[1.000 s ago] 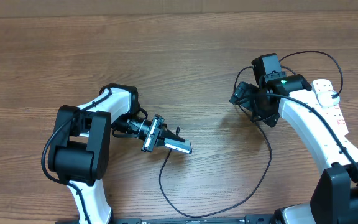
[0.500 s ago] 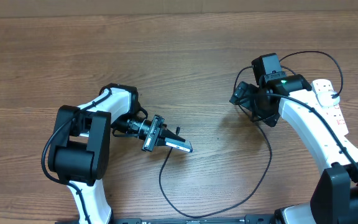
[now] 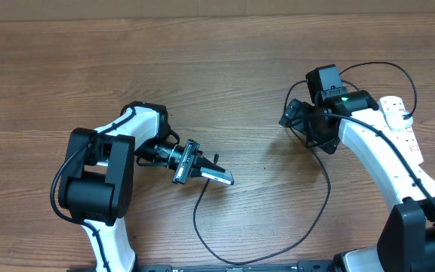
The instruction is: Plug charger to phone and switch on socket
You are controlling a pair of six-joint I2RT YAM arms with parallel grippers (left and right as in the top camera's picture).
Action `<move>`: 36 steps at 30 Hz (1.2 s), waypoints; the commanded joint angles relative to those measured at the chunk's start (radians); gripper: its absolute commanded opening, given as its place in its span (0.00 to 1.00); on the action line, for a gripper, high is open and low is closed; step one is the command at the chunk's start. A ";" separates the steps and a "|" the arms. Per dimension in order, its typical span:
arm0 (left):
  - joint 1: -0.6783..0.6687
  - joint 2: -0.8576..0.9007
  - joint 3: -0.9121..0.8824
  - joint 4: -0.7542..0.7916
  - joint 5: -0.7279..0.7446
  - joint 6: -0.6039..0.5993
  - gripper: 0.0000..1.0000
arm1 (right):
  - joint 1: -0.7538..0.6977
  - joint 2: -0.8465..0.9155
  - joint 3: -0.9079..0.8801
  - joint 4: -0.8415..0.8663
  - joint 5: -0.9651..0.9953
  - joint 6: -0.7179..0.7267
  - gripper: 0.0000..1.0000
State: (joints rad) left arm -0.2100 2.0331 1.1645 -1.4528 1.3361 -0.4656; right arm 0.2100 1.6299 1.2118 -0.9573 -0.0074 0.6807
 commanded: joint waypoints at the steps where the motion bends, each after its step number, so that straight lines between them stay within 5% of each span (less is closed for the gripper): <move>1: -0.001 -0.013 0.000 -0.004 0.044 -0.010 0.04 | -0.003 -0.010 0.019 0.005 0.014 0.003 1.00; 13: 0.000 -0.013 0.000 0.154 0.045 -0.092 0.04 | -0.003 -0.010 0.019 0.008 0.011 0.008 1.00; 27: 0.002 -0.013 0.000 0.470 0.107 -0.010 0.05 | -0.003 -0.010 0.019 0.195 -0.050 0.056 1.00; 36: 0.002 -0.013 0.000 0.494 0.143 -0.156 0.04 | -0.003 -0.010 0.019 0.139 -0.107 0.052 1.00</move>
State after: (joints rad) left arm -0.2096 2.0331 1.1637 -0.9592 1.4124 -0.5339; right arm 0.2100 1.6299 1.2118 -0.8131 -0.0933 0.7292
